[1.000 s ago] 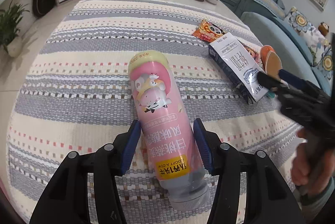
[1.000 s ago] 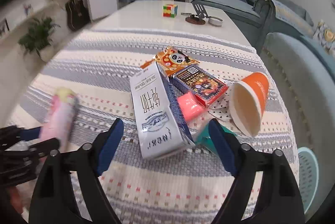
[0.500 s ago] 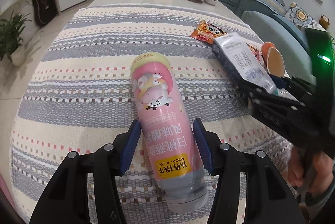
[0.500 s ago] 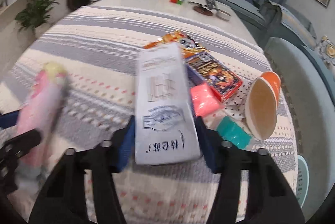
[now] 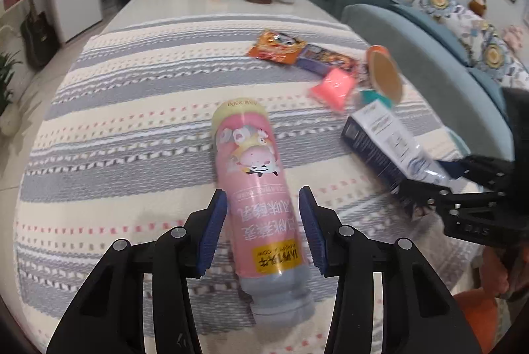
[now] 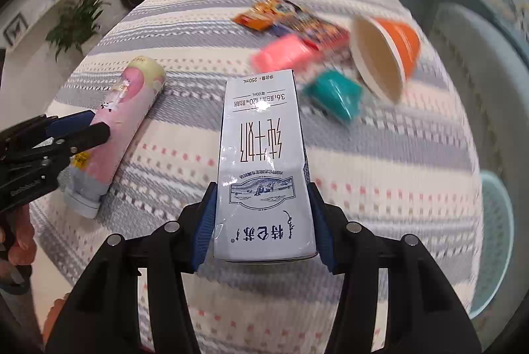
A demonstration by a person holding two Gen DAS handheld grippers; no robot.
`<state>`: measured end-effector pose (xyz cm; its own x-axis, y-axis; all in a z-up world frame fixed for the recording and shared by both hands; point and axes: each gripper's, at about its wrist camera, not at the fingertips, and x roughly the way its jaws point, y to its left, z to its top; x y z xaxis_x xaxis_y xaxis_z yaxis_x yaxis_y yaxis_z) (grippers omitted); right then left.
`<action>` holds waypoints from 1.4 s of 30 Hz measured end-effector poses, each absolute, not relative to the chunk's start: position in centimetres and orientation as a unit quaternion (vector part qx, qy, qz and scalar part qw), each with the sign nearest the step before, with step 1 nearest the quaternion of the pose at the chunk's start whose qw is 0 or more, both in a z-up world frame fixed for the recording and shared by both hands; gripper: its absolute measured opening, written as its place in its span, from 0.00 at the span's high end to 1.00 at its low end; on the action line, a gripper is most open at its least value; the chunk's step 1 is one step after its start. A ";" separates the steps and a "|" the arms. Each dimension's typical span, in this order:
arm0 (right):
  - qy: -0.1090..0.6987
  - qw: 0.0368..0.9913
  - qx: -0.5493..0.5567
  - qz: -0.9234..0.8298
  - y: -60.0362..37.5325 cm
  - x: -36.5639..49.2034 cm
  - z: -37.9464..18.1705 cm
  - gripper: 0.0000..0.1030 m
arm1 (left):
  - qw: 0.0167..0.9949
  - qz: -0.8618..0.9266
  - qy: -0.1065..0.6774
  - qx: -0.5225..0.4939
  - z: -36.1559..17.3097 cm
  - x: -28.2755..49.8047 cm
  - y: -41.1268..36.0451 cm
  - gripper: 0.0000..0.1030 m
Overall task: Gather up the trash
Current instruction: 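Carry bottle and carton over the blue basket and open both tools to drop them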
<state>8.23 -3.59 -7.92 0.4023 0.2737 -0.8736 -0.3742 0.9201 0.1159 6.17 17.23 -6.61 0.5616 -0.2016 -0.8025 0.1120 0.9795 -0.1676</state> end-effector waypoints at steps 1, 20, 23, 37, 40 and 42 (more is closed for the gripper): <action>0.513 0.835 -0.046 0.195 -3.9 8.1 -8.0 0.52 | 0.881 -0.089 0.462 -0.050 -6.6 6.2 17.1 0.57; 0.491 0.852 -0.062 0.168 -2.9 8.7 -7.9 0.53 | 0.877 -0.054 0.473 -0.059 -8.1 7.0 16.5 0.54; 0.457 0.872 -0.043 0.170 -4.6 7.9 -5.8 0.53 | 0.893 -0.055 0.442 -0.065 -6.4 6.6 16.2 0.54; 0.331 0.941 0.066 -0.001 -24.5 4.8 3.8 0.53 | 0.927 -0.218 0.301 -0.038 5.5 7.7 1.6 0.54; 0.330 0.939 0.089 -0.044 -28.8 4.2 3.3 0.53 | 0.917 -0.254 0.307 -0.029 5.6 8.9 -3.2 0.54; 0.334 0.934 0.101 -0.073 -31.5 3.8 2.3 0.53 | 0.911 -0.276 0.307 -0.018 5.2 9.1 -6.6 0.54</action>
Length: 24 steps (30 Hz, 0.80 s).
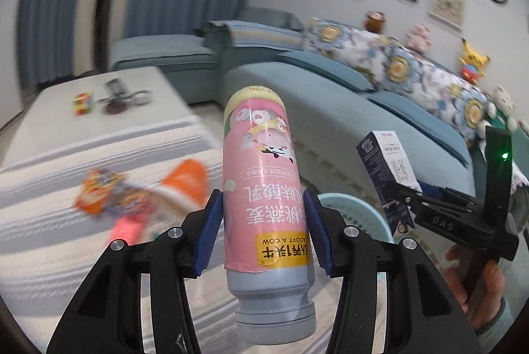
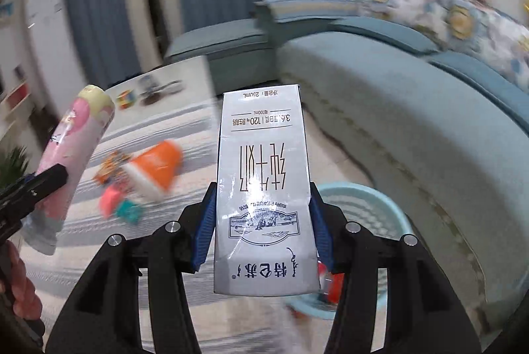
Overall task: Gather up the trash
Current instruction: 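Carry bottle and carton over the blue basket and open both tools to drop them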
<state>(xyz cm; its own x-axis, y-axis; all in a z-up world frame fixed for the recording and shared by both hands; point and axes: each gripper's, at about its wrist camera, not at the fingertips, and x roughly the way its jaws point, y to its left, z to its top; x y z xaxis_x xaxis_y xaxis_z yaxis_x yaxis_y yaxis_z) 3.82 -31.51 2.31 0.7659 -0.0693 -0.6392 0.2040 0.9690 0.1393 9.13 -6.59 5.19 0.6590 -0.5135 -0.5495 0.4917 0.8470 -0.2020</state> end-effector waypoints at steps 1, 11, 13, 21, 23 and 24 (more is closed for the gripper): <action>0.339 0.931 0.106 -0.088 -33.0 3.6 1.5 0.53 | 0.907 -0.285 0.309 -0.015 5.0 9.4 -8.1 0.54; 0.422 0.881 0.157 -0.146 -40.0 3.5 -6.9 0.53 | 0.855 -0.351 0.381 0.026 -2.2 11.9 -21.2 0.54; 0.445 0.868 0.164 -0.147 -40.5 3.7 -8.7 0.53 | 0.844 -0.357 0.399 0.038 -3.9 12.1 -22.6 0.54; 0.503 0.833 0.178 -0.143 -40.9 3.8 -14.2 0.53 | 0.813 -0.357 0.454 0.081 -9.6 12.5 -25.3 0.58; 0.505 0.831 0.186 -0.143 -40.7 3.7 -14.8 0.52 | 0.811 -0.357 0.456 0.078 -10.0 12.6 -25.4 0.52; 0.505 0.830 0.189 -0.143 -40.9 3.8 -14.9 0.52 | 0.813 -0.356 0.455 0.073 -9.9 12.7 -25.2 0.44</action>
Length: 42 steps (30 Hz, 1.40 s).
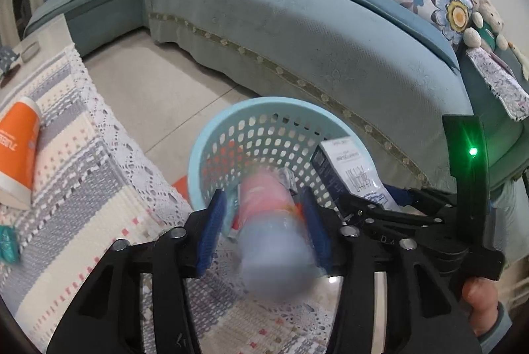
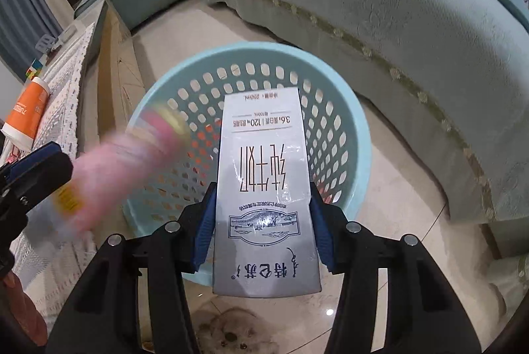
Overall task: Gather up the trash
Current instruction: 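Carry bottle and carton over the blue basket and open both tools to drop them, then grasp the pink clay pack with the left tool while the right tool grasps the teal pack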
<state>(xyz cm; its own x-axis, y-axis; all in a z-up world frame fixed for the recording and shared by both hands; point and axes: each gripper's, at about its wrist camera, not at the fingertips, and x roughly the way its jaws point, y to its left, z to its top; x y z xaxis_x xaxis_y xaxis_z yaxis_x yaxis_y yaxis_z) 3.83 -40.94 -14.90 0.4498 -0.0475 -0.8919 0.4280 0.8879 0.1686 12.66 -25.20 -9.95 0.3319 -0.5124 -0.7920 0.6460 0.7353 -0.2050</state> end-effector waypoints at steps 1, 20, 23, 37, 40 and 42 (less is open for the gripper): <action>0.503 0.830 0.191 -0.146 -41.1 3.8 -15.0 0.52 | 0.816 -0.354 0.452 0.073 -9.8 12.7 -25.1 0.43; 0.464 0.861 0.180 -0.108 -37.2 4.0 -10.5 0.52 | 0.857 -0.315 0.406 0.040 -4.7 12.4 -16.4 0.44; 0.445 0.876 0.165 -0.088 -35.2 4.5 -8.7 0.52 | 0.869 -0.302 0.391 0.027 -3.0 12.6 -13.9 0.44; 0.345 0.936 0.065 0.030 -21.1 8.7 -1.7 0.57 | 0.919 -0.159 0.358 -0.045 -1.2 16.0 4.1 0.44; 0.350 0.933 0.065 0.057 -18.5 10.1 -2.1 0.57 | 0.916 -0.143 0.372 -0.049 -2.9 17.3 6.4 0.44; 0.353 0.929 0.072 0.081 -17.0 10.8 -2.6 0.57 | 0.911 -0.145 0.382 -0.055 -4.2 18.3 7.4 0.44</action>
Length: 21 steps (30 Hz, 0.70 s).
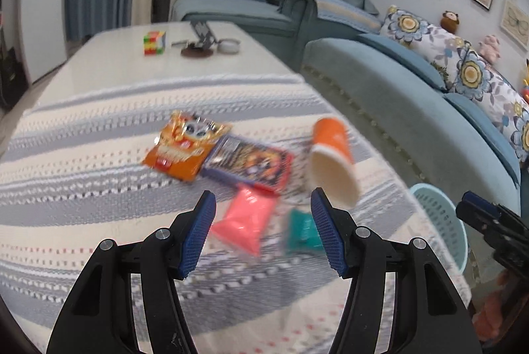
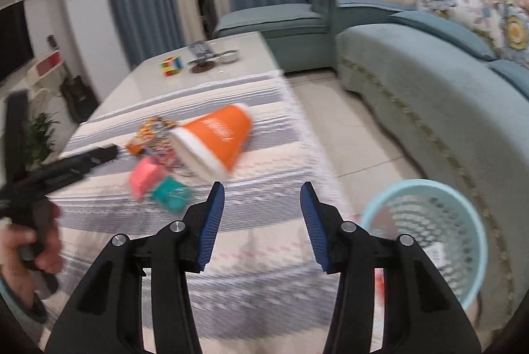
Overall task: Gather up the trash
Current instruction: 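Grasp the pink clay pack with the left tool while the right tool grasps the teal pack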
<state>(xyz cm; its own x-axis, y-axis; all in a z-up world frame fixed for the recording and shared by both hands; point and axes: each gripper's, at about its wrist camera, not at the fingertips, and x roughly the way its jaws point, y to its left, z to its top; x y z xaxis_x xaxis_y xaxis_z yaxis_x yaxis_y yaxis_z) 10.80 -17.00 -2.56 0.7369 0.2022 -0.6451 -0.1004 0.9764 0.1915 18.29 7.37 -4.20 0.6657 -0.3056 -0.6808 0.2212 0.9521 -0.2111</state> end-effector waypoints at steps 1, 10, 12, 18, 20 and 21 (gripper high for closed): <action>0.356 0.927 0.076 0.094 -16.1 11.4 -2.9 0.57 | 0.908 -0.149 0.386 -0.063 -4.8 18.8 7.8 0.44; 0.368 0.914 0.062 0.162 -11.1 14.6 -6.3 0.57 | 0.890 -0.179 0.409 -0.088 -8.4 21.0 8.2 0.44; 0.372 0.912 0.062 0.165 -10.6 15.0 -6.8 0.57 | 0.886 -0.180 0.418 -0.085 -8.9 21.6 7.9 0.44; 0.381 0.908 0.041 0.171 -9.0 15.9 -7.7 0.57 | 0.879 -0.164 0.440 -0.084 -10.3 22.2 8.1 0.55; 0.385 0.907 0.031 0.170 -8.5 16.3 -7.8 0.52 | 0.880 -0.156 0.439 -0.090 -10.4 22.1 8.6 0.63; 0.388 0.906 0.025 0.169 -8.1 16.6 -7.9 0.48 | 0.880 -0.154 0.439 -0.097 -10.4 21.9 8.8 0.65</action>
<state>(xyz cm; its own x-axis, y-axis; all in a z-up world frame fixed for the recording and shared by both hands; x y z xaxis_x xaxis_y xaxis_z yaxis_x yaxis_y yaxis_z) 16.62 -8.14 -7.92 0.6413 0.3255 -0.6949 -0.2863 0.9417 0.1768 21.94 8.85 -10.42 0.5679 -0.3551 -0.7425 0.1855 0.9341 -0.3049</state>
